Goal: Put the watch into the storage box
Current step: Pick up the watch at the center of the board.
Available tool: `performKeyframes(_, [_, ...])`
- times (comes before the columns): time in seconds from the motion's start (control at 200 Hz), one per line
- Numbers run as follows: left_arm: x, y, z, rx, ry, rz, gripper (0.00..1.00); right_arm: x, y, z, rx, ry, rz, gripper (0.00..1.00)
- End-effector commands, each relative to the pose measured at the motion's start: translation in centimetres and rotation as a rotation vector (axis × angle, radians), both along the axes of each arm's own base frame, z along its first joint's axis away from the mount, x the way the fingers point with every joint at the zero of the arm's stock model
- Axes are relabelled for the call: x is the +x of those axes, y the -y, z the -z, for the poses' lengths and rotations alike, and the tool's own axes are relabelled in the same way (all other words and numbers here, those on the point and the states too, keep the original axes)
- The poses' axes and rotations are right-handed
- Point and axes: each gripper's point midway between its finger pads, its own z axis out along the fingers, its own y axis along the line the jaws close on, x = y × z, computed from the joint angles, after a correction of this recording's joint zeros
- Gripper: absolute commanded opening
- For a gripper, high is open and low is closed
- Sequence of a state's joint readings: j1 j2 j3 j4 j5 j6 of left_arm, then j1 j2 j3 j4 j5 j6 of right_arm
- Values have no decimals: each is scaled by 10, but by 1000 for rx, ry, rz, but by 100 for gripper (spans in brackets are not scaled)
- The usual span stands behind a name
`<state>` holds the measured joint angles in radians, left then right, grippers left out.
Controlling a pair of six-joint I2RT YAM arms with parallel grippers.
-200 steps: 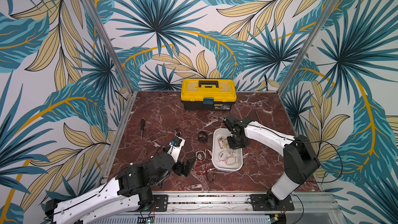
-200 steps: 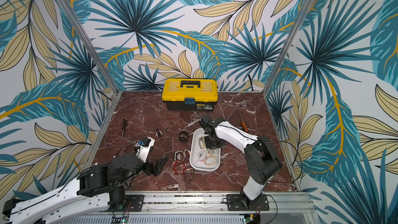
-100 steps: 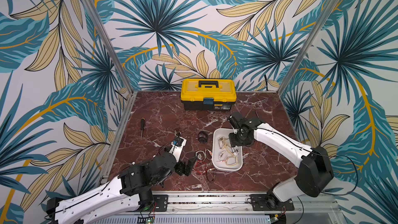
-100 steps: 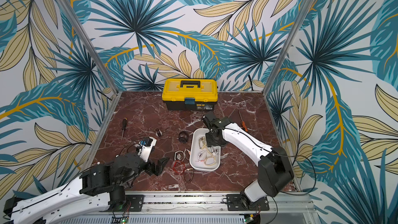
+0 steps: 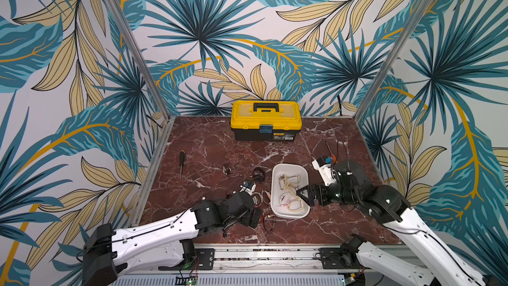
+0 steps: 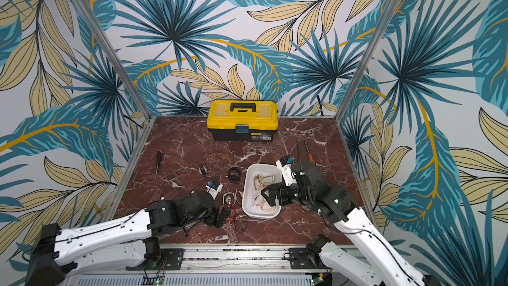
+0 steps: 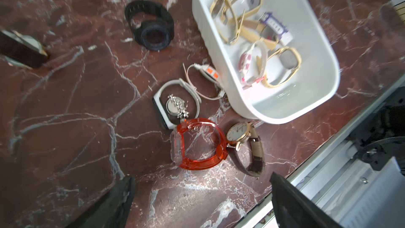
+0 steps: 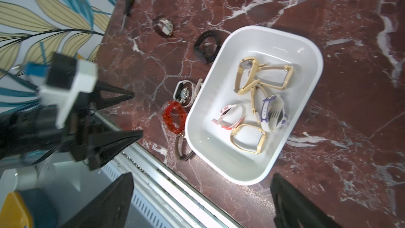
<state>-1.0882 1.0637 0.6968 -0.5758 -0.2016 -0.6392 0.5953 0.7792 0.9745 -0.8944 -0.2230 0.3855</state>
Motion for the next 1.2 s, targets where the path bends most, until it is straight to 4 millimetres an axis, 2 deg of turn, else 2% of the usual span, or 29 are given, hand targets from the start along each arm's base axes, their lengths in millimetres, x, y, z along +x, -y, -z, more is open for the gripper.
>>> performKeyframes(0.0, [10, -5, 2, 24, -83, -90, 100, -28, 0, 8, 59, -39, -51, 100])
performKeyframes(0.08, [23, -17, 5, 36, -112, -154, 100, -38, 9, 10, 67, -31, -37, 100])
performKeyframes(0.2, [41, -15, 4, -30, -134, -172, 100, -46, 19, 11, 65, -23, -15, 100])
performKeyframes(0.255, [43, -11, 6, -53, -192, -147, 100, -47, 20, 10, 69, -23, -10, 100])
performKeyframes(0.416, [50, -9, 14, -6, -263, -130, 89, -47, 21, 13, 61, -32, -2, 100])
performKeyframes(0.551, [60, -4, 25, 21, -301, -123, 65, -44, 21, 13, 57, -28, 5, 100])
performKeyframes(0.701, [70, -3, 42, 76, -339, -130, 56, -45, 24, 13, 53, -27, 17, 100])
performKeyframes(1.192, [94, 3, 67, 180, -347, -135, 49, -46, 25, 14, 57, -25, 21, 100])
